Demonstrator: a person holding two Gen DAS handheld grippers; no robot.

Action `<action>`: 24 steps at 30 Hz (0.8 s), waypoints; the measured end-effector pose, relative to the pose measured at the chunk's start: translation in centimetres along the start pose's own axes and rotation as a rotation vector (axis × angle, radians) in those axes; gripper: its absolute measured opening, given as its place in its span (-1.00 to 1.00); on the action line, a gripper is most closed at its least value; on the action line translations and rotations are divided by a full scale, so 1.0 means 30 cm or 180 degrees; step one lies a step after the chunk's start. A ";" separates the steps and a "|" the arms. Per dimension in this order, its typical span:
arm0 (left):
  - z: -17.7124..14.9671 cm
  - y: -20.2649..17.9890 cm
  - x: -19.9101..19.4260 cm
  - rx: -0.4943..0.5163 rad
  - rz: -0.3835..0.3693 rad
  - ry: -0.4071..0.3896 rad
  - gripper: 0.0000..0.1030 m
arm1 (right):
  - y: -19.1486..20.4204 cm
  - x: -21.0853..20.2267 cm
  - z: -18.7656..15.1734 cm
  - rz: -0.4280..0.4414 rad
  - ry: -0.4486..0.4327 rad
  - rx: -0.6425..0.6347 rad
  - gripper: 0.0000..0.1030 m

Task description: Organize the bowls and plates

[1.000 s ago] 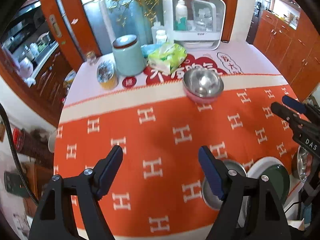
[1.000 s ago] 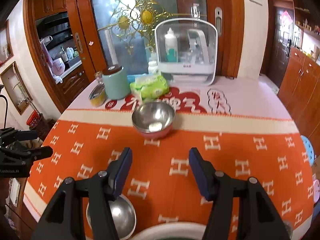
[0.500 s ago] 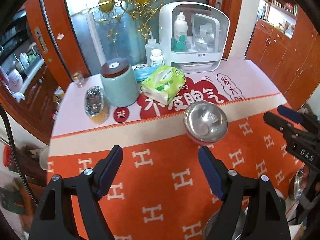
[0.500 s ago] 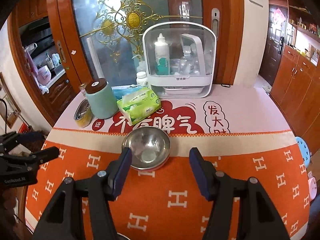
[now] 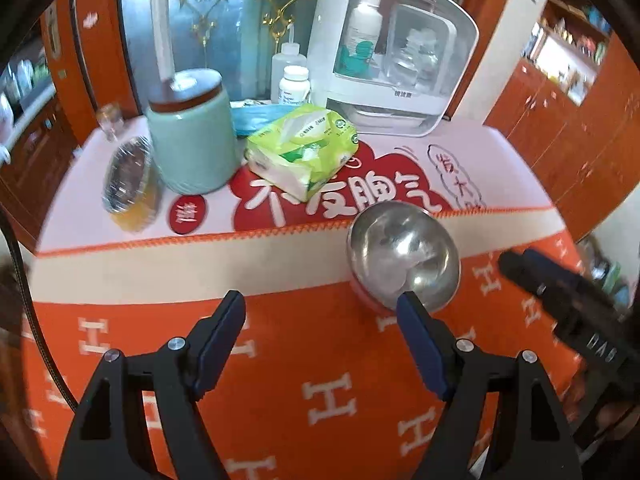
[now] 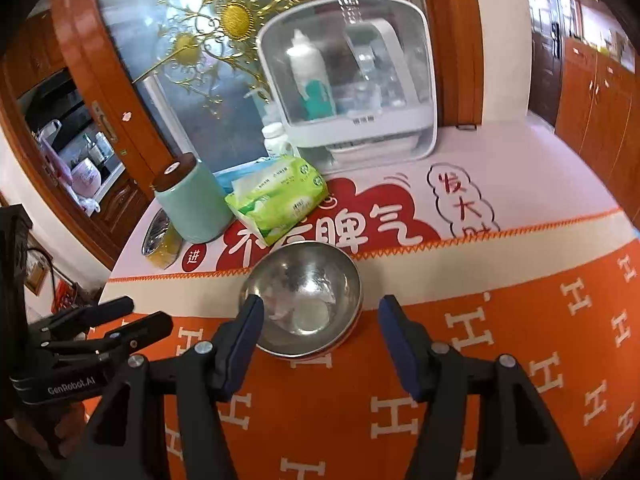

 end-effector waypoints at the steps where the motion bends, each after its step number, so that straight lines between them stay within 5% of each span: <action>1: 0.003 -0.002 0.024 -0.0065 -0.0085 0.0018 0.49 | -0.014 0.014 -0.007 0.0034 -0.0010 0.0054 0.17; 16: -0.039 -0.089 0.293 -0.0412 -0.0583 0.0305 0.42 | -0.153 0.200 -0.103 0.0217 0.0063 0.0596 0.15; 24: -0.065 -0.082 0.373 -0.0600 -0.0791 0.0502 0.25 | -0.162 0.251 -0.128 0.0321 0.0161 0.0679 -0.16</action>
Point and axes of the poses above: each gripper's, at about its wrist camera, not at the fingertips, and x roughly the way its jaws point, y to its left, z to its top, the point moved 3 cm from there along x, roughly the way its jaws point, and after that the axes turned 13 degrees about z, right-handed, at the moved point
